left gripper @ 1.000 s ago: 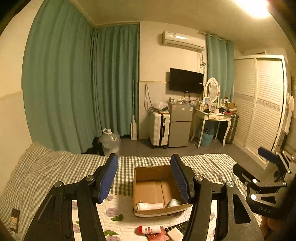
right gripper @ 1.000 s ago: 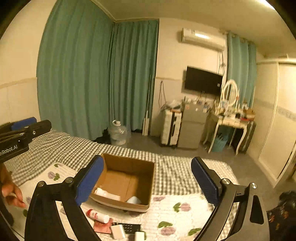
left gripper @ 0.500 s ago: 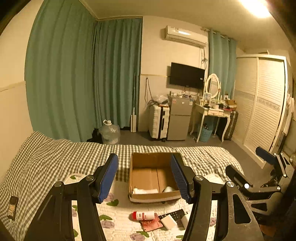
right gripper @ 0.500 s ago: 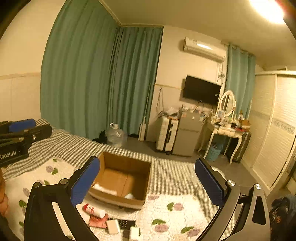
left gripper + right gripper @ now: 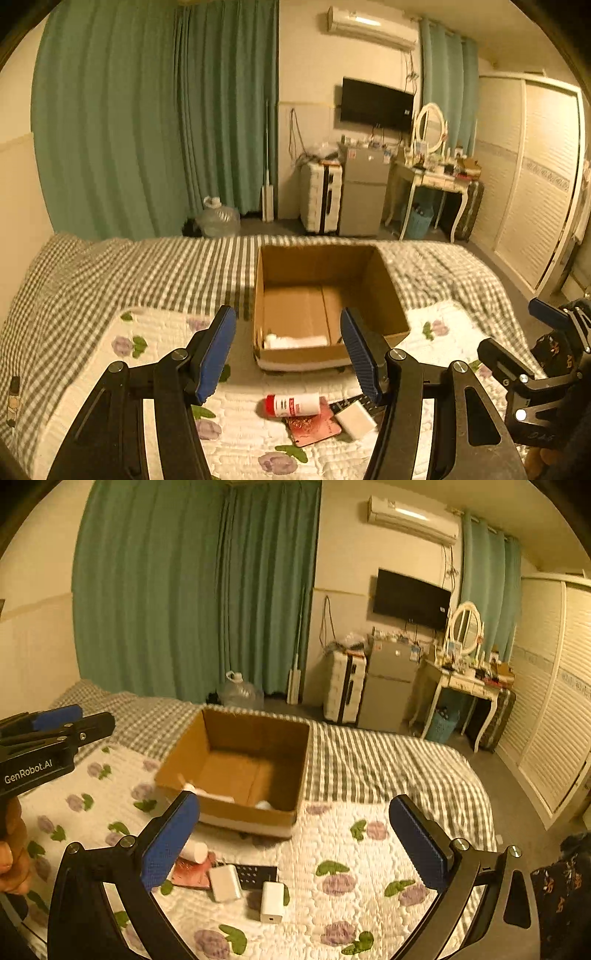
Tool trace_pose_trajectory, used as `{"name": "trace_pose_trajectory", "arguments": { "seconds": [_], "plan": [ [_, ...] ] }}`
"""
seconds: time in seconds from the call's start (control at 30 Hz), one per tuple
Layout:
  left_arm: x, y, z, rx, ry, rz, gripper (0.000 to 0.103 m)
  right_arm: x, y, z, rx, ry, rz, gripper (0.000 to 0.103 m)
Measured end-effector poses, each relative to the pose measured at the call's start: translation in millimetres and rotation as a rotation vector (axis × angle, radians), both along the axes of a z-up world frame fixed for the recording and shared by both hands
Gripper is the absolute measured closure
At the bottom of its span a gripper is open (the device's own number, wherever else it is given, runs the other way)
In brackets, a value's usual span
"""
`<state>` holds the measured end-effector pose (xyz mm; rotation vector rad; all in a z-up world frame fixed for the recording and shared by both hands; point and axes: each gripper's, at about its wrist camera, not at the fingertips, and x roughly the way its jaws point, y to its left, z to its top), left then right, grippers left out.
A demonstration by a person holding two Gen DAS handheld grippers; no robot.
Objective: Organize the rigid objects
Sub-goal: 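Move both tools back toward the remaining items on the quilt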
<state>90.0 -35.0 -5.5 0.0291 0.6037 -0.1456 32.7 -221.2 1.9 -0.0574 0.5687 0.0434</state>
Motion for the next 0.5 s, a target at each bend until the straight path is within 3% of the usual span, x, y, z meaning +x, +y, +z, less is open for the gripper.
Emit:
{"name": "trace_pose_trajectory", "arguments": {
  "seconds": [0.4, 0.5],
  "plan": [
    [33, 0, -55, -0.026, 0.13, -0.013, 0.041, 24, 0, -49, 0.016, 0.068, 0.01, 0.0],
    [40, 0, -70, -0.059, 0.16, -0.061, 0.041, 28, -2, -57, 0.035, 0.086, 0.018, 0.0]
  ]
}}
